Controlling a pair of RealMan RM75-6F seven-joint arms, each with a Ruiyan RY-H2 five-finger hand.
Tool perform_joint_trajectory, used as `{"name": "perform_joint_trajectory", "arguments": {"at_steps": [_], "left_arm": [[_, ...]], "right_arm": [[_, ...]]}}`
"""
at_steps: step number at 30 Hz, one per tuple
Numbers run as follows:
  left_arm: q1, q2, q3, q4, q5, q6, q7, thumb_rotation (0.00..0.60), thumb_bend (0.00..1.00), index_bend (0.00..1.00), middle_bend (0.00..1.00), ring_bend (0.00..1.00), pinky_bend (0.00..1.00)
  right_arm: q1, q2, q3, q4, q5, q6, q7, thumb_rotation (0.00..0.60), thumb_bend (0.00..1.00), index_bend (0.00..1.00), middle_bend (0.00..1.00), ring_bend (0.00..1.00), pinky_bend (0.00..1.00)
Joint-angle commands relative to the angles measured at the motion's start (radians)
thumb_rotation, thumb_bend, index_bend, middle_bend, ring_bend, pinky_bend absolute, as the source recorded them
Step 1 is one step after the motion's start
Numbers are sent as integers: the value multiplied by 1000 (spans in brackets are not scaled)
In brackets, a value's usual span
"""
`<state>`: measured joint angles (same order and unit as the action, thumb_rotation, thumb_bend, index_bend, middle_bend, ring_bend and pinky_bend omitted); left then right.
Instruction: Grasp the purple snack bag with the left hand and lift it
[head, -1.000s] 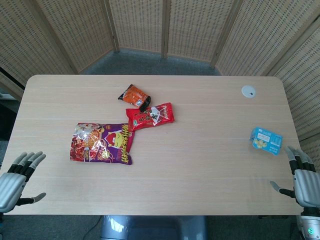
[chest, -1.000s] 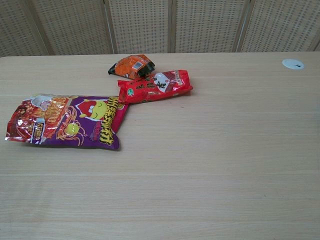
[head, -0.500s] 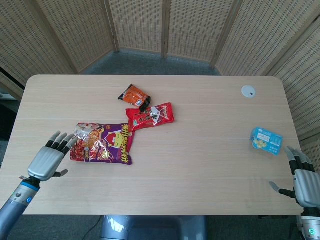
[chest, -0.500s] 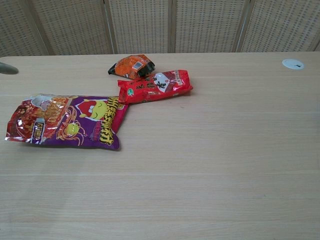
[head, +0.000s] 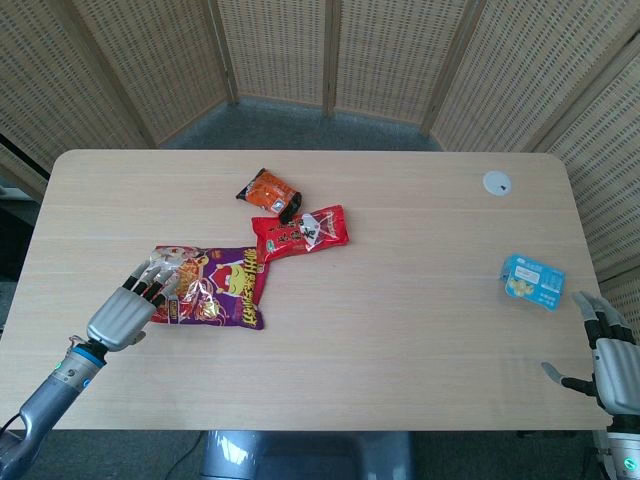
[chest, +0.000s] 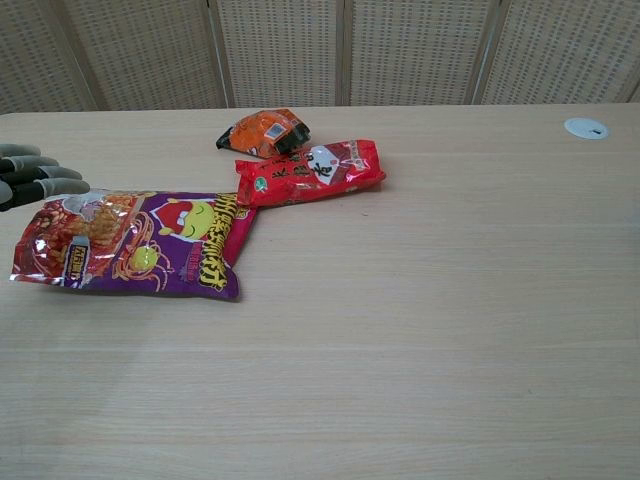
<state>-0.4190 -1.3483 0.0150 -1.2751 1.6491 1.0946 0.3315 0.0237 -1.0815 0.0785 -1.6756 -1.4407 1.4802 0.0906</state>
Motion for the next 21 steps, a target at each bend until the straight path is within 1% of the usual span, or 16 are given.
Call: {"name": "perform_joint_trajectory", "arguments": {"at_steps": [1, 10, 17, 21], "left_arm": [[15, -54, 35, 102, 34, 43, -21, 600, 0, 0, 0, 0, 0], [18, -173, 49, 316, 44, 83, -78, 600, 0, 0, 0, 0, 0], [8, -319, 5, 508, 0, 104, -114, 600, 0, 0, 0, 0, 0], [-3, -393, -19, 595, -25, 116, -167, 600, 0, 0, 0, 0, 0]], "right_arm": [[0, 4, -1, -5, 0, -2, 8, 600, 0, 0, 0, 0, 0], [2, 8, -4, -12, 0, -13, 22, 600, 0, 0, 0, 0, 0], [1, 10, -4, -13, -2, -10, 23, 600, 0, 0, 0, 0, 0], [1, 10, -5, -14, -1, -12, 27, 600, 0, 0, 0, 0, 0]]}}
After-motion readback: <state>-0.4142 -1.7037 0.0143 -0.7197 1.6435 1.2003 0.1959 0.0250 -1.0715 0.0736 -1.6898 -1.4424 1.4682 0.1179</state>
